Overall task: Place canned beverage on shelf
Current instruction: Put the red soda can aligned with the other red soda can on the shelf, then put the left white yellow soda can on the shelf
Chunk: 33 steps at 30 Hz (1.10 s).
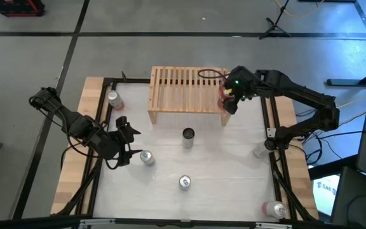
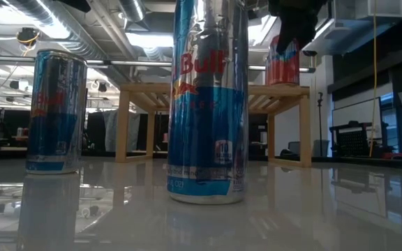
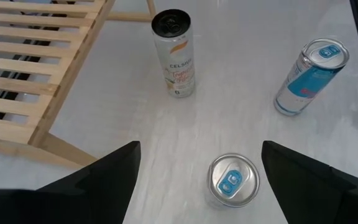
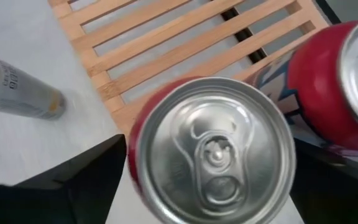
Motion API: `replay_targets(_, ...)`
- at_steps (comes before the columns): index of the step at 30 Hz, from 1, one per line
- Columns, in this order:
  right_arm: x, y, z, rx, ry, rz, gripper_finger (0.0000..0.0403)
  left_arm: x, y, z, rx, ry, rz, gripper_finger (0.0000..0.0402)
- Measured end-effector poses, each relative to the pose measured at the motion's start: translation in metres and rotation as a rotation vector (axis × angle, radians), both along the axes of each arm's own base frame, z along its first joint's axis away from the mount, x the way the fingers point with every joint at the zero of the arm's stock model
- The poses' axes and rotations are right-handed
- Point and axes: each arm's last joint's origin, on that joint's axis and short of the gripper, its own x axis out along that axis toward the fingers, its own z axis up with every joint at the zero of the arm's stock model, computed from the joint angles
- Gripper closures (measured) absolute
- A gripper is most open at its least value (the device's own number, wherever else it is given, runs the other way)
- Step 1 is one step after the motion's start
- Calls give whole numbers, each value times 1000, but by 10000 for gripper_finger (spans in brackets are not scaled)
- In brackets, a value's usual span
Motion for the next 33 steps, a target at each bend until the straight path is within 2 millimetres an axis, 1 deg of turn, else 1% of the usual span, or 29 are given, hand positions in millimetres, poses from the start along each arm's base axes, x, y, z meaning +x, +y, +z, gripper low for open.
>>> replay_targets(4, 0, 0, 1, 3, 2, 6, 30, 0, 0, 0, 0, 0, 0, 77)
replay_targets(6, -1, 1, 5, 5, -11, 16, 34, 0, 0, 0, -1, 0, -1, 77)
replay_targets(10, -2, 2, 20, 7, -60, 29, 34, 0, 0, 0, -1, 0, -1, 77)
replay_targets(13, -8, 4, 31, 12, -65, 22, 32, 0, 0, 0, 0, 0, -2, 77)
replay_targets(19, -21, 9, 61, 3, -121, 7, 32, 0, 0, 0, 0, 0, -2, 77)
replay_targets(22, -26, 12, 77, 14, -176, -3, 32, 0, 0, 0, -1, -1, -2, 77)
replay_targets(26, -28, 24, 93, 41, -262, 38, 32, 2, -1, 2, -17, -27, -2, 77)
replay_targets(29, -21, 36, 99, 55, -332, 72, 31, 3, -2, 2, -23, -35, -2, 77)
replay_targets(33, -15, 53, 101, 86, -376, 116, 31, 3, -2, 2, -23, -35, -2, 77)
